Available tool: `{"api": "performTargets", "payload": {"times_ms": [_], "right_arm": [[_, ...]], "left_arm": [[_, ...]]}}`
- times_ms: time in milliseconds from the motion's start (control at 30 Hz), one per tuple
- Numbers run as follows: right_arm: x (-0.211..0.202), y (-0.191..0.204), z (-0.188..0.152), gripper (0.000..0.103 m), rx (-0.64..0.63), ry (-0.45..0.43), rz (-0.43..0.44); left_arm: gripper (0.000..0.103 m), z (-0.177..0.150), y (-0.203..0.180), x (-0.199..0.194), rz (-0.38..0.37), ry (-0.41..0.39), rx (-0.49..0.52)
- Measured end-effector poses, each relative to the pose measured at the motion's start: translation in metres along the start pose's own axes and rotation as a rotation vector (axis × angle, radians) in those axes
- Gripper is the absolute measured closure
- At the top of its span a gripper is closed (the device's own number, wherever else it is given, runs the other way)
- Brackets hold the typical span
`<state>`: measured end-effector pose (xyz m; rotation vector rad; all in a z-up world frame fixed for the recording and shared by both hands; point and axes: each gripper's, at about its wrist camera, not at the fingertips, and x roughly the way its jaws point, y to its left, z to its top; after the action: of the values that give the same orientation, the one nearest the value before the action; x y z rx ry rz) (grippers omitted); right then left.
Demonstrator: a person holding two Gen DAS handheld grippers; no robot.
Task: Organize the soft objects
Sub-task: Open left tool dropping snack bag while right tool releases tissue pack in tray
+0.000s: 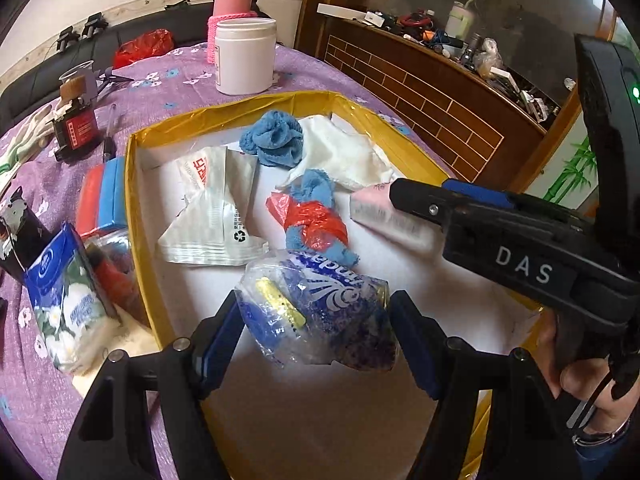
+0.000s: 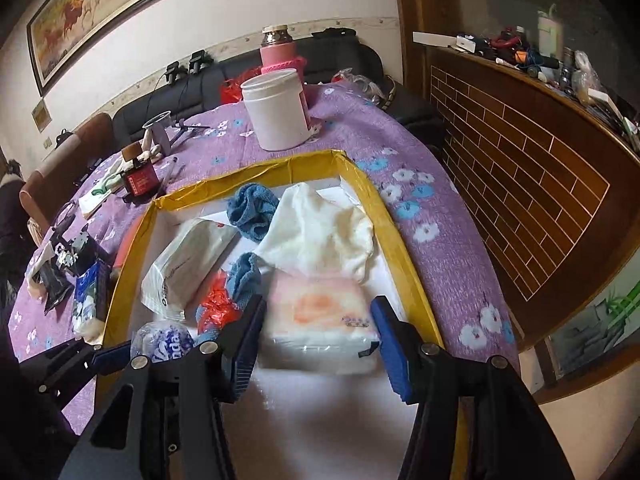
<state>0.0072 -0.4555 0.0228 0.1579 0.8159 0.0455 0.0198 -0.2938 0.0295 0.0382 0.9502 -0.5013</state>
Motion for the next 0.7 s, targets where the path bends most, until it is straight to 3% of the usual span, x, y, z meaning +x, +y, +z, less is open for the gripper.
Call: {"api": "performTargets", "payload": {"times_ms": [267, 400, 700], "right_arm": [[0.014, 0.002, 0.016, 0.045, -0.013, 0.004, -0.017], [0.008, 0.000, 0.012, 0.044, 0.017, -0.005, -0.001], [-0.023, -0.001, 0.004, 0.044, 0.077, -0.067, 0.034]], "left_arm": [[0.028, 0.013, 0.007, 0.008, 0.010, 0.010, -0.015], [0.022, 0.011, 0.003, 0.006, 0.010, 0.008, 0.009], [0.022, 0.002, 0.011, -0.016, -0.045, 0.004, -0.022]]}}
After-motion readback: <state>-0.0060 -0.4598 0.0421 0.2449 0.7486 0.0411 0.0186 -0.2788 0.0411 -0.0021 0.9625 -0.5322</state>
